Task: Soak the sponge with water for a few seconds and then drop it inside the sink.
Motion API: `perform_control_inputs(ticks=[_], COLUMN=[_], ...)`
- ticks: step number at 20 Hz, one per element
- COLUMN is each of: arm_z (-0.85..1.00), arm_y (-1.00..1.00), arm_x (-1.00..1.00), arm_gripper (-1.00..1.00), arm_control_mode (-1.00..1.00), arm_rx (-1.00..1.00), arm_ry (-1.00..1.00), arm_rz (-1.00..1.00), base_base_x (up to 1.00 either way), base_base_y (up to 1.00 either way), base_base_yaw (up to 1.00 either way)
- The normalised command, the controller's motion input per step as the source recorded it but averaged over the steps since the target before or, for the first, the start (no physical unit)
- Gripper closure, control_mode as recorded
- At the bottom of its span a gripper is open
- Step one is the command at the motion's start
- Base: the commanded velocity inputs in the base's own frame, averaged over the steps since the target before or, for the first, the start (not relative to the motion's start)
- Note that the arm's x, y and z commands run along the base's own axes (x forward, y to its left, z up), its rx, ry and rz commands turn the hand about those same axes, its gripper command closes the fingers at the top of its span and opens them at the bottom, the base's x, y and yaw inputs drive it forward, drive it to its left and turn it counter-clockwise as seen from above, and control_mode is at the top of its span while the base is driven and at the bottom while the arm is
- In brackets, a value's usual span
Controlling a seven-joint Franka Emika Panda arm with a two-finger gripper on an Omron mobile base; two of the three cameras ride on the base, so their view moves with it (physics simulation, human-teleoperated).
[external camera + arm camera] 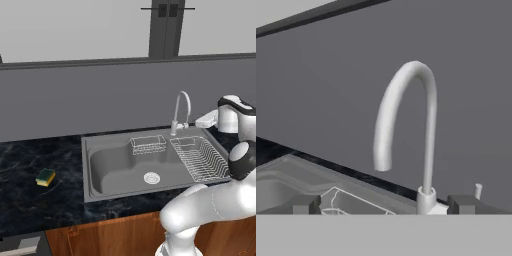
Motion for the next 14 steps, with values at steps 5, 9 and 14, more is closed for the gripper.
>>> perform_control_inputs(ticks=[5,9,14], arm_z=[-0.13,-0.05,-0.01], arm_y=[0.00,0.00,-0.02], arm_x=[0.10,0.03,0.00], arm_gripper=[-1.00,-1.00,-1.00], arm_control_mode=[-1.00,-1.00,-1.00], arm_rx=[0.00,0.00,0.00], arm_ry=[0.00,0.00,0.00], arm_rz=[0.00,0.00,0.00], base_base_x=[0.00,0.00,0.00], base_base_y=[0.00,0.00,0.00], base_base_yaw=[0.00,0.00,0.00])
